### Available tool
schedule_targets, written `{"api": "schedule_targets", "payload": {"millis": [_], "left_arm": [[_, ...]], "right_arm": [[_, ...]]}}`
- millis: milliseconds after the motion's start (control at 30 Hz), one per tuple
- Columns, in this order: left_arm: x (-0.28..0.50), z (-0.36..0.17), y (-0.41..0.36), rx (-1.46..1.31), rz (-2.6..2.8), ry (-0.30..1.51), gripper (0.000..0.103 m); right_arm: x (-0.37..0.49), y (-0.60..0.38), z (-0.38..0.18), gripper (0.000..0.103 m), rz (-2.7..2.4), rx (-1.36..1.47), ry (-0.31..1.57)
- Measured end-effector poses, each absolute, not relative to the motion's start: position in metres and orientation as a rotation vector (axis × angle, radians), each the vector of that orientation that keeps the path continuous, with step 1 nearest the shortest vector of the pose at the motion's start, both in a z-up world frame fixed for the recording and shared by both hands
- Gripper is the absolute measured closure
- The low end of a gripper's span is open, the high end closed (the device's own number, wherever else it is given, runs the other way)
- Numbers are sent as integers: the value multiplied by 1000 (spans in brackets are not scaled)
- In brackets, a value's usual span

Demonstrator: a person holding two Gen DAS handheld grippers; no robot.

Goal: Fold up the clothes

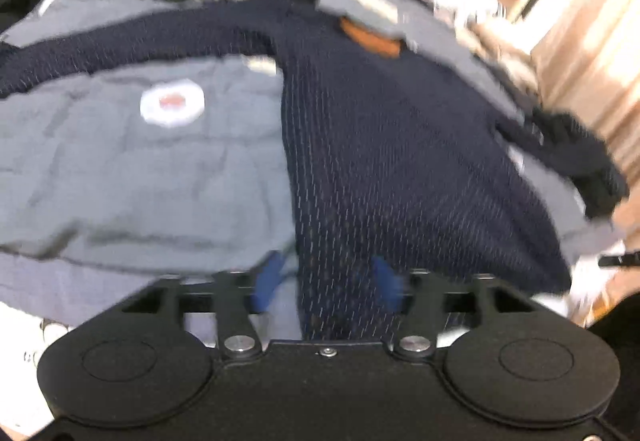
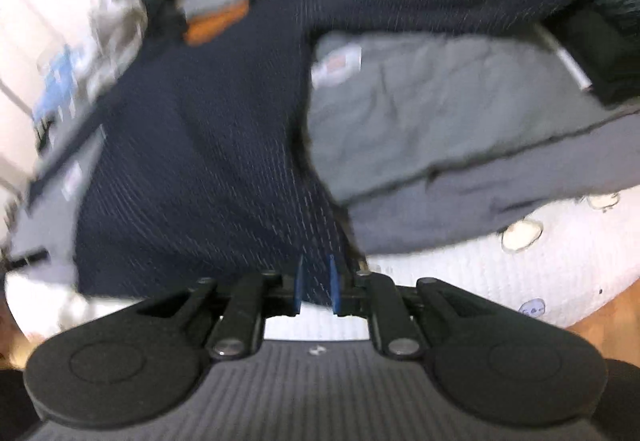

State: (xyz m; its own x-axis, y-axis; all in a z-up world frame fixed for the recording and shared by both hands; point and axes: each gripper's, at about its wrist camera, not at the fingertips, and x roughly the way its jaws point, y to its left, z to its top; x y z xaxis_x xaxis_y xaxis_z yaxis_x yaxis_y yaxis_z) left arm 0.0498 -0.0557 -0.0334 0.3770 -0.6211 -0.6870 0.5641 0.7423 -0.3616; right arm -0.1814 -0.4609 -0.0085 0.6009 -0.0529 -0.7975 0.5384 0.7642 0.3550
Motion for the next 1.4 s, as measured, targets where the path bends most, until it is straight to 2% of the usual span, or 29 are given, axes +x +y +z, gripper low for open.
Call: {"api": "schedule_targets", "payload": {"millis": [67,100,133,333,667,900,1400], "left_arm": [[53,-27,-57,-116,-731,876,45],[56,-24,-57,-138,-712,858,45],[59,-22,-56,-156,-685,843,45],[85,-13,-36,-284,-494,759,43],[161,-30,28,-528,-178,707,41],[213,-51,64,-688,4,681,40],[234,-59,101,-740,121,617,40]], "right_arm": [[-181,-466,3,79,-378,651,778],[-178,-468,7,68,-367,660,738],[-170,-469,9,61,-352,657,698],[-100,-461,16,56,-259,565,537],[11,-455,0,54,-123,525,456],[29,-453,-26,54,-53,591,436],[51,-400,4,54,204,583,389]]}}
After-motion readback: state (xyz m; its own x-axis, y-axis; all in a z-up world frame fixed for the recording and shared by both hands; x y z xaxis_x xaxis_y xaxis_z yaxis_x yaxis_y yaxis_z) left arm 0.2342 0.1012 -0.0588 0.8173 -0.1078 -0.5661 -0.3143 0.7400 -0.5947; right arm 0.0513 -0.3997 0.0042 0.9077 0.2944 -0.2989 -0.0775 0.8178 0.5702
